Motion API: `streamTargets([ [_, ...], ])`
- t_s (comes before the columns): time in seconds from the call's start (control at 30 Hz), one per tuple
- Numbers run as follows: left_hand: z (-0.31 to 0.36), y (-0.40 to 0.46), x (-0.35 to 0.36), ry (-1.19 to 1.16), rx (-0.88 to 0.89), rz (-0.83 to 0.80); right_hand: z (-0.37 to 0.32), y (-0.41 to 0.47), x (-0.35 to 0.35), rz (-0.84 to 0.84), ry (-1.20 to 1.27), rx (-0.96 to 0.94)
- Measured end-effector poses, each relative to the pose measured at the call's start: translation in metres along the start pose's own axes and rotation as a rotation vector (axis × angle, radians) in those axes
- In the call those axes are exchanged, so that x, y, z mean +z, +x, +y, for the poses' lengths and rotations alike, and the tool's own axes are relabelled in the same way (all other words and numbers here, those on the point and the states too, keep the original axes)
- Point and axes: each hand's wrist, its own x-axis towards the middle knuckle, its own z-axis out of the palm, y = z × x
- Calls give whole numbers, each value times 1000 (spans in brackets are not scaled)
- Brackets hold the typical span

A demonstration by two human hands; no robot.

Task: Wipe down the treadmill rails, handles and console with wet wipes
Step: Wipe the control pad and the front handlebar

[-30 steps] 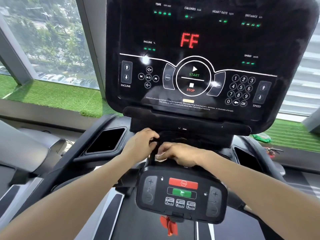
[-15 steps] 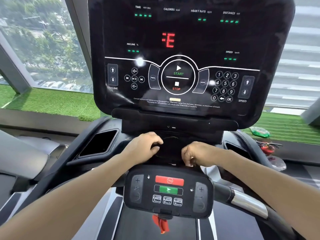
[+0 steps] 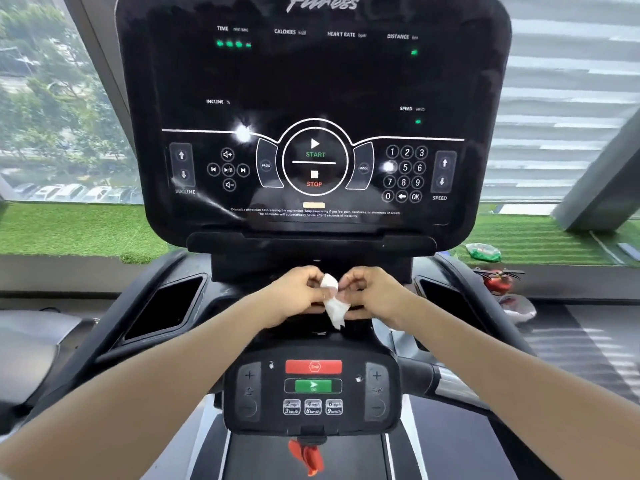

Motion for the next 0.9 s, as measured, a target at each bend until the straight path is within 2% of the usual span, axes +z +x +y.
streamTargets([
  [0.17, -3, 11, 8, 36, -89, -88, 13, -3, -9, 98, -202, 40],
  [0.23, -2, 16, 13, 190, -45, -114, 17, -5, -14, 166, -215, 45],
  [0.33, -5, 24, 19, 788, 245, -56, 23, -7, -18, 247, -264, 55],
  [0.4, -3, 22, 15, 941, 481, -75, 27, -7, -20, 293, -329, 52],
  [0.47, -4, 21, 6, 1005, 692, -200, 29, -6, -20, 323, -400, 44],
  [0.53, -10, 23, -6, 1060, 827, -340, 30, -6, -18, 336, -432, 35],
  [0.63, -24, 30, -13, 1140, 979, -469, 30, -7, -13, 348, -476, 13],
  [0.73, -28, 35, -10, 1161, 989, -483, 30, -7, -11, 375, -527, -4],
  [0.9, -27, 50, -4, 1163, 1081, -372, 29, -3, -11, 393, -558, -6],
])
